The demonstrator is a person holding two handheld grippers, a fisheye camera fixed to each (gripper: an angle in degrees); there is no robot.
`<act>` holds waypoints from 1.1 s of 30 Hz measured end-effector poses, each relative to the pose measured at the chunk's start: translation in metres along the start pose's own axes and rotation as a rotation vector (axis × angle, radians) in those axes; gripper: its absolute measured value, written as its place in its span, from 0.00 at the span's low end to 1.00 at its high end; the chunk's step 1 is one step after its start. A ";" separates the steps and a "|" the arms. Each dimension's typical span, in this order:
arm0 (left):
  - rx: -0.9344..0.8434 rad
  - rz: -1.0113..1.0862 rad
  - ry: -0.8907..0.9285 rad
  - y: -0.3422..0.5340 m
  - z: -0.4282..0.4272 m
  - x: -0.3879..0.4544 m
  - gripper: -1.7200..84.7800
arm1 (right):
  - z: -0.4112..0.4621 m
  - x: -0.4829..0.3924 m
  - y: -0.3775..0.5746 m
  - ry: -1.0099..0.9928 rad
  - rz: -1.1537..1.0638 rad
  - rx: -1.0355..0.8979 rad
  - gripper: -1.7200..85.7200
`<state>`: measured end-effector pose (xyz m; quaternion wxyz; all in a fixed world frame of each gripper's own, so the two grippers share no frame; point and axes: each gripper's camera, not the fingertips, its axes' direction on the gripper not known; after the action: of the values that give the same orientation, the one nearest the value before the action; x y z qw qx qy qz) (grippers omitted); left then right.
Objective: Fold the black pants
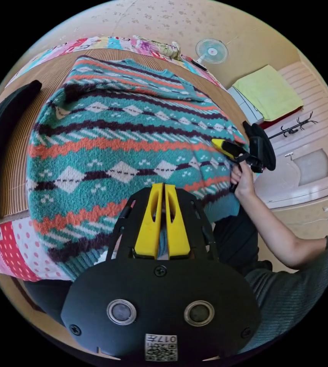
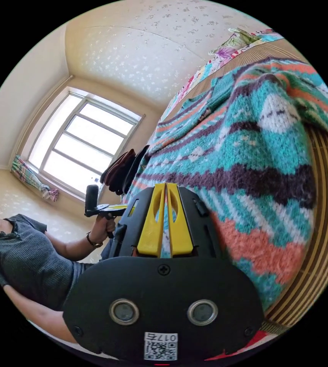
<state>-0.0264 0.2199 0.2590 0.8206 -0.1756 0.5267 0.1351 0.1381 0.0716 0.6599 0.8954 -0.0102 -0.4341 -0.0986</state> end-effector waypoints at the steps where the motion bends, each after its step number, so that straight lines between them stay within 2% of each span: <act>1: 0.010 -0.018 0.005 0.001 0.002 0.000 0.01 | -0.019 -0.006 0.010 0.025 0.023 0.086 0.06; 2: 0.011 -0.027 0.005 0.000 0.004 0.000 0.01 | -0.031 -0.009 0.017 0.038 0.035 0.144 0.07; 3: 0.010 -0.041 0.003 -0.001 0.007 0.001 0.01 | -0.059 -0.013 0.035 0.075 0.079 0.296 0.10; 4: 0.010 -0.052 0.000 -0.002 0.010 0.002 0.01 | -0.088 -0.012 0.054 0.132 0.164 0.443 0.17; 7: 0.027 -0.068 -0.004 -0.001 0.015 0.004 0.01 | -0.145 0.010 0.088 0.200 0.436 0.622 0.25; 12: 0.049 -0.050 0.008 0.002 0.020 0.002 0.01 | -0.196 0.074 0.090 -0.033 0.649 0.691 0.20; 15: 0.035 -0.042 0.012 0.000 0.023 0.000 0.01 | -0.229 0.089 0.076 0.015 0.773 0.766 0.10; 17: 0.027 -0.037 0.011 -0.002 0.025 -0.001 0.01 | -0.239 0.076 0.047 0.028 0.706 0.806 0.07; 18: 0.021 -0.032 0.009 -0.003 0.027 -0.001 0.01 | -0.239 0.054 0.017 0.025 0.598 0.808 0.06; 21: 0.004 -0.012 -0.016 -0.006 0.029 -0.001 0.01 | -0.197 -0.045 -0.083 0.152 0.245 0.651 0.05; 23: 0.003 -0.011 -0.028 -0.006 0.031 -0.001 0.01 | -0.141 -0.110 -0.135 0.216 0.033 0.510 0.05; 25: 0.007 -0.010 -0.039 -0.005 0.031 -0.002 0.01 | -0.046 -0.175 -0.176 0.240 -0.170 0.330 0.08; 26: 0.008 -0.007 -0.041 -0.005 0.031 -0.002 0.01 | -0.018 -0.186 -0.182 0.237 -0.207 0.277 0.09; 28: 0.015 0.007 -0.034 -0.003 0.026 -0.004 0.02 | 0.080 -0.198 -0.189 0.204 -0.239 0.011 0.13; 31: 0.010 0.029 0.008 0.003 0.009 -0.009 0.03 | 0.133 -0.184 -0.156 0.132 -0.238 -0.095 0.11; 33: 0.075 0.025 0.015 0.018 -0.014 -0.018 0.07 | 0.132 -0.170 -0.130 0.067 -0.238 -0.118 0.08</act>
<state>-0.0522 0.2291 0.2670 0.8211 -0.1392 0.5395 0.1242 -0.0907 -0.0135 0.6005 0.8892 -0.0079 -0.3956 -0.2295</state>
